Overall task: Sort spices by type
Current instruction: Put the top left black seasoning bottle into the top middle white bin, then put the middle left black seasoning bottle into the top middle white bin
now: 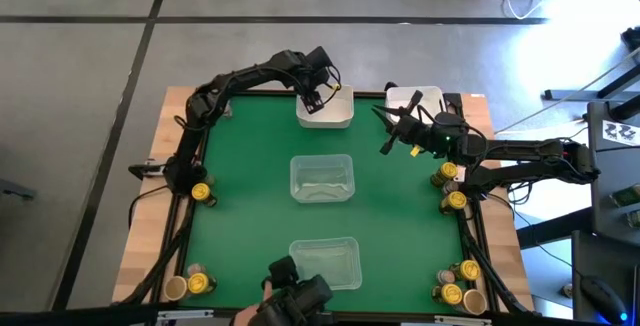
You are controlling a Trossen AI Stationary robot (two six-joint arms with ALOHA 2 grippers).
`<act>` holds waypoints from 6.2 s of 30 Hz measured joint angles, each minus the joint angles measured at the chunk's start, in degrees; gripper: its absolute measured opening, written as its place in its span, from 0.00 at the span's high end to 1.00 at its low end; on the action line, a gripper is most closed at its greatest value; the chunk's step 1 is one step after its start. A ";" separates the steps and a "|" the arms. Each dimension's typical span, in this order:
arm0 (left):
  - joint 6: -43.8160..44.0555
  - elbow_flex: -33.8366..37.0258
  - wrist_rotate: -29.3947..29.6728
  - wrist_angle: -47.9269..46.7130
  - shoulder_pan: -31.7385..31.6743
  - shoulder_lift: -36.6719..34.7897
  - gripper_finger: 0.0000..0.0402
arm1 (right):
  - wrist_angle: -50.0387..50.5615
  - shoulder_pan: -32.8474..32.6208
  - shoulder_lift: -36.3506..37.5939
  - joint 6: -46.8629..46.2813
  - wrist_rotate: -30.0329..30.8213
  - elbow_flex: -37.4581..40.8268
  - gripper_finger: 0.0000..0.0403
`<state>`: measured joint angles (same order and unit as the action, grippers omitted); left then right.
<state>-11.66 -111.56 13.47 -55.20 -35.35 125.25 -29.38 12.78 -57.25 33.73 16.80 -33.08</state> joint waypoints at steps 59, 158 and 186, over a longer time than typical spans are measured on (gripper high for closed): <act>34.97 26.72 6.35 -31.36 13.57 -42.83 0.33 | 0.87 0.02 0.00 -0.02 0.02 0.00 0.91; 20.25 66.32 -13.51 -34.93 12.02 -68.86 1.00 | 0.98 0.02 0.00 -0.45 -3.96 0.00 0.91; 18.36 65.71 -13.27 -20.00 12.04 -68.95 1.00 | 0.36 0.01 -0.02 -0.45 -4.41 0.00 0.91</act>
<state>6.70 -45.85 0.21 -75.20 -23.31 56.30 -29.02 12.79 -57.28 33.28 12.38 -33.08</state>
